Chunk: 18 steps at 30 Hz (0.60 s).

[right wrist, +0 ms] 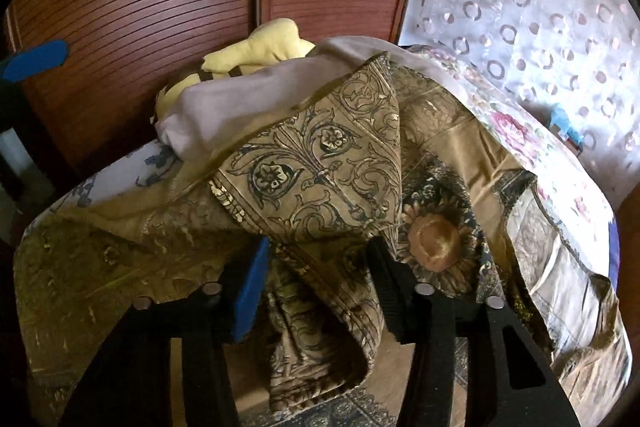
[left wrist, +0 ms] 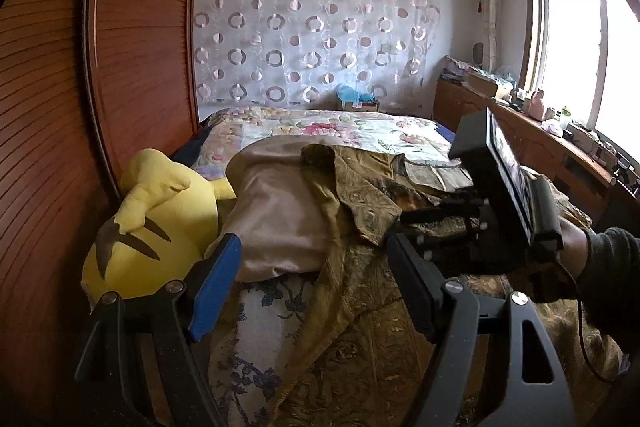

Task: Fold small clothes
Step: 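Grasp the shirt's other side edge with the right gripper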

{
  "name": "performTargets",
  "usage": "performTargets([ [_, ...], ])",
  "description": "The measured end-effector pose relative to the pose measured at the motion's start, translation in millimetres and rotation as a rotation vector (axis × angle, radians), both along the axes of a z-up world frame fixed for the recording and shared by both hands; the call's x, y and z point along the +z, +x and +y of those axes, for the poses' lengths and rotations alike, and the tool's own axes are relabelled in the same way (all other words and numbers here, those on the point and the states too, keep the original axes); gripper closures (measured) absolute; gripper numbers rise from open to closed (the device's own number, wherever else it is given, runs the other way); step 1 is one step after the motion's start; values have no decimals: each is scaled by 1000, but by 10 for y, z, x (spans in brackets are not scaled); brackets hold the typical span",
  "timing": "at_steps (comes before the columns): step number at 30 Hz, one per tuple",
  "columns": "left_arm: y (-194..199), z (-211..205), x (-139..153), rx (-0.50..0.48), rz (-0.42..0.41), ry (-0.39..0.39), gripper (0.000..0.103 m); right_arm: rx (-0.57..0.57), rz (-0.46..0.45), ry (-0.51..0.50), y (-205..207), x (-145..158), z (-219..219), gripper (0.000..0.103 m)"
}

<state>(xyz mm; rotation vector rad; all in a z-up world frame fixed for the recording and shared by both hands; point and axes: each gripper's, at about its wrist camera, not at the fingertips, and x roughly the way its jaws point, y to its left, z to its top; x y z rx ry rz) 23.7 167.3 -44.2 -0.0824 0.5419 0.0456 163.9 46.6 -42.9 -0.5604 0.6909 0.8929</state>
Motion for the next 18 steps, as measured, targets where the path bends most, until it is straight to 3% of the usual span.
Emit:
performTargets([
  [3,10,-38,-32,-7,7,0,27,-56,-30,14,66,41,-46,75],
  [9,43,-96,-57,-16,16,4,27,-160,-35,63,301,130,-220,76],
  [18,19,-91,-82,-3,27,-5,27,42,39,149,-76,181,-22,76],
])
